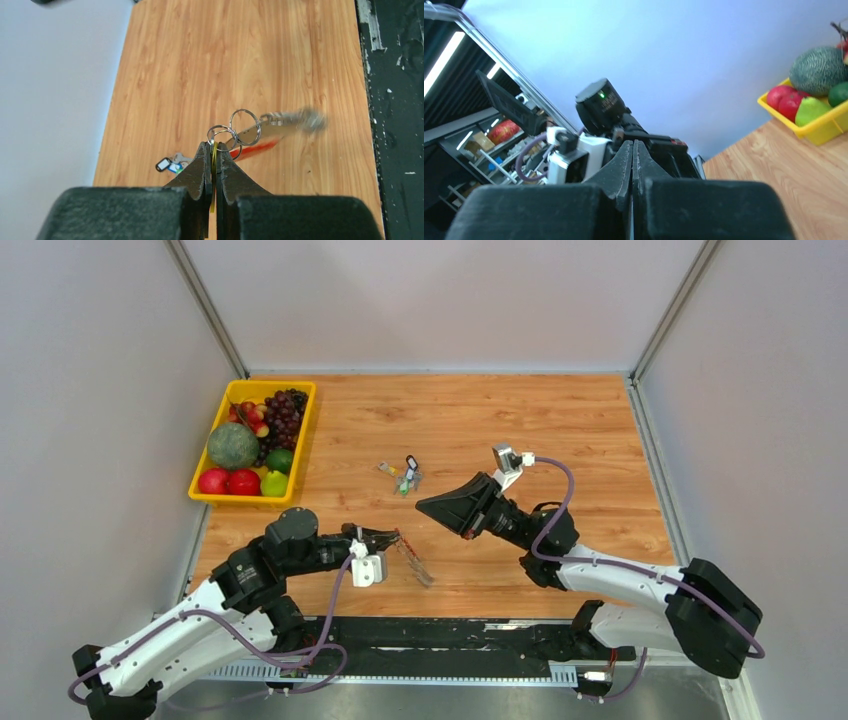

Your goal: Remove the keys from the keyring

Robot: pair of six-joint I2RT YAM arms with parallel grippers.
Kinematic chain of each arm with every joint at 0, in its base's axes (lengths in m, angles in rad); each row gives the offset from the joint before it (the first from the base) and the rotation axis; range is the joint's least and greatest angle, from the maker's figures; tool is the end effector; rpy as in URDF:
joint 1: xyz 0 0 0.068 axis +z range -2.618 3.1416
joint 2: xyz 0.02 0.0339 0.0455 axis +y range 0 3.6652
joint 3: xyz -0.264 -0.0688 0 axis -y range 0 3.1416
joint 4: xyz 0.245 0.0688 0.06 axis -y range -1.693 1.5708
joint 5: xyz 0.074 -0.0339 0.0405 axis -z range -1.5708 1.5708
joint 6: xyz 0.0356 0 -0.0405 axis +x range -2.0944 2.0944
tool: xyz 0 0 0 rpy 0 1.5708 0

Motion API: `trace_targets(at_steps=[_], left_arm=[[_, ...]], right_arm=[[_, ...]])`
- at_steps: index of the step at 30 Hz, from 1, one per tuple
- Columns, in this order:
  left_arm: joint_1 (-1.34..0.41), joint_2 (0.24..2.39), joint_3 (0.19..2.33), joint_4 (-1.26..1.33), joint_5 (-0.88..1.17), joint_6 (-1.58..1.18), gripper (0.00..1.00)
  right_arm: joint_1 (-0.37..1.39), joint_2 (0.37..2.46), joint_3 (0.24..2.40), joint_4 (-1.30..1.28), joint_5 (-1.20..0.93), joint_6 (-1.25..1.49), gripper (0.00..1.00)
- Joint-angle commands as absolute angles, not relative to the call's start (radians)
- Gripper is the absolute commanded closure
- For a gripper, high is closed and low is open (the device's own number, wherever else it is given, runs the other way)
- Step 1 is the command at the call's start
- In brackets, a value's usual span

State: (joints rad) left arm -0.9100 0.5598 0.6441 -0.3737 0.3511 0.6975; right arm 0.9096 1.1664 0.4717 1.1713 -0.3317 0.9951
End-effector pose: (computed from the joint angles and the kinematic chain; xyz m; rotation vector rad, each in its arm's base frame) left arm 0.0752 -0.1167 0.3034 1.5038 1.1093 -0.4732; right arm 0.1373 0.1953 0.2949 -0.2983 1.3009 1.8464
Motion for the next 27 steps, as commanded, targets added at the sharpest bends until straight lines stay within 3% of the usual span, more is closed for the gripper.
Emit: trace_targets(at_steps=[1, 4, 7, 10, 17, 27], left_arm=[[-0.910, 0.563, 0.653, -0.379, 0.369, 0.705, 1.00], [-0.911, 0.561, 0.655, -0.380, 0.363, 0.704, 1.00], [-0.911, 0.557, 0.654, -0.380, 0.360, 0.704, 1.00], [-0.911, 0.556, 0.654, -0.380, 0.360, 0.704, 1.00], [-0.911, 0.552, 0.655, -0.379, 0.359, 0.706, 1.00], [-0.911, 0.548, 0.655, -0.379, 0.364, 0.707, 1.00]], right_arm=[[0.906, 1.144, 0.470, 1.291, -0.259, 1.033, 1.00], [0.906, 1.120, 0.483, 1.231, -0.284, 0.976, 0.97], [0.906, 1.047, 0.527, 1.029, -0.313, 0.835, 0.80], [0.906, 0.989, 0.595, 0.814, -0.370, 0.670, 0.73], [0.906, 0.972, 0.729, 0.361, -0.505, 0.408, 0.67], [0.911, 1.006, 0.749, 0.131, -0.610, 0.191, 0.63]])
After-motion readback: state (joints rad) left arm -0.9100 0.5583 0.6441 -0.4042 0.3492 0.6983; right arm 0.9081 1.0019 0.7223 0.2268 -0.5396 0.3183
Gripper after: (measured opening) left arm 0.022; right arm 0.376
